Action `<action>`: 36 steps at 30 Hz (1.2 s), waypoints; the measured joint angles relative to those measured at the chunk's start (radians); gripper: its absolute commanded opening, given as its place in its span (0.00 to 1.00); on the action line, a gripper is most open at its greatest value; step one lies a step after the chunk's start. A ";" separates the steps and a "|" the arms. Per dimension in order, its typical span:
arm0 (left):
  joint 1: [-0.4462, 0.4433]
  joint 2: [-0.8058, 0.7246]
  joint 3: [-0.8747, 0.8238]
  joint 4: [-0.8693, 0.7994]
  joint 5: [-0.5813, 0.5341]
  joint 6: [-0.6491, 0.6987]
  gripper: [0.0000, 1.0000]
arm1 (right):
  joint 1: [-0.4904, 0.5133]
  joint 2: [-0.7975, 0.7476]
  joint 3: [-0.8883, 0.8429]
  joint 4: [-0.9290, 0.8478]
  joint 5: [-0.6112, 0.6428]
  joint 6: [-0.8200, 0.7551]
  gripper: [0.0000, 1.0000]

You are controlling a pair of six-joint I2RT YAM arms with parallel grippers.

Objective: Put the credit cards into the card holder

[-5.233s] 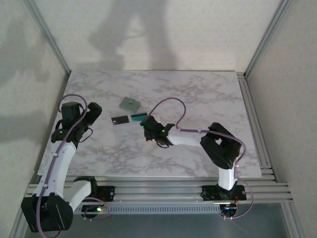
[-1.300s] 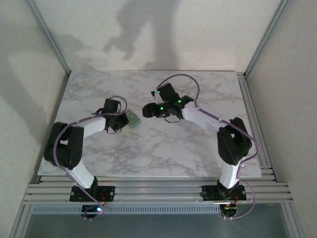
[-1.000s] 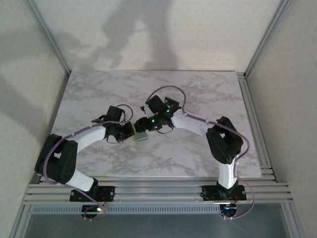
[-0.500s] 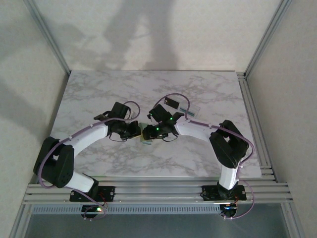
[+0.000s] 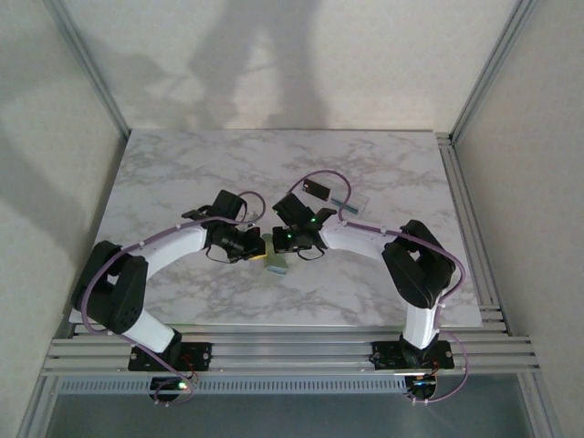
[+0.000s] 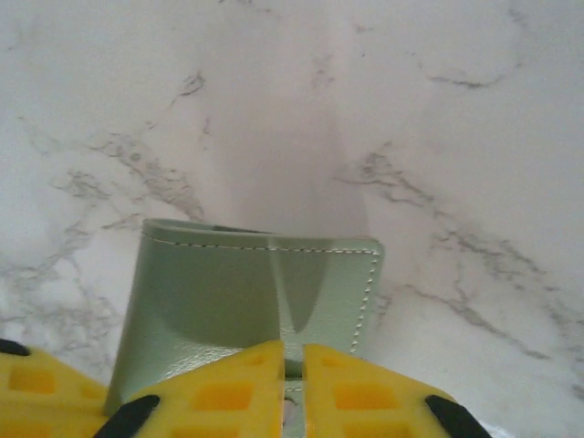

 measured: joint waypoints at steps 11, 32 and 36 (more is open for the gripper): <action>0.000 0.000 0.008 0.001 0.000 0.000 0.00 | 0.000 -0.069 -0.072 -0.024 0.019 0.040 0.22; 0.000 0.040 0.008 0.001 0.074 0.025 0.00 | 0.002 -0.029 -0.071 0.031 -0.061 0.127 0.14; 0.000 0.041 0.008 0.002 0.074 0.026 0.00 | 0.008 -0.027 -0.069 0.024 -0.034 0.137 0.00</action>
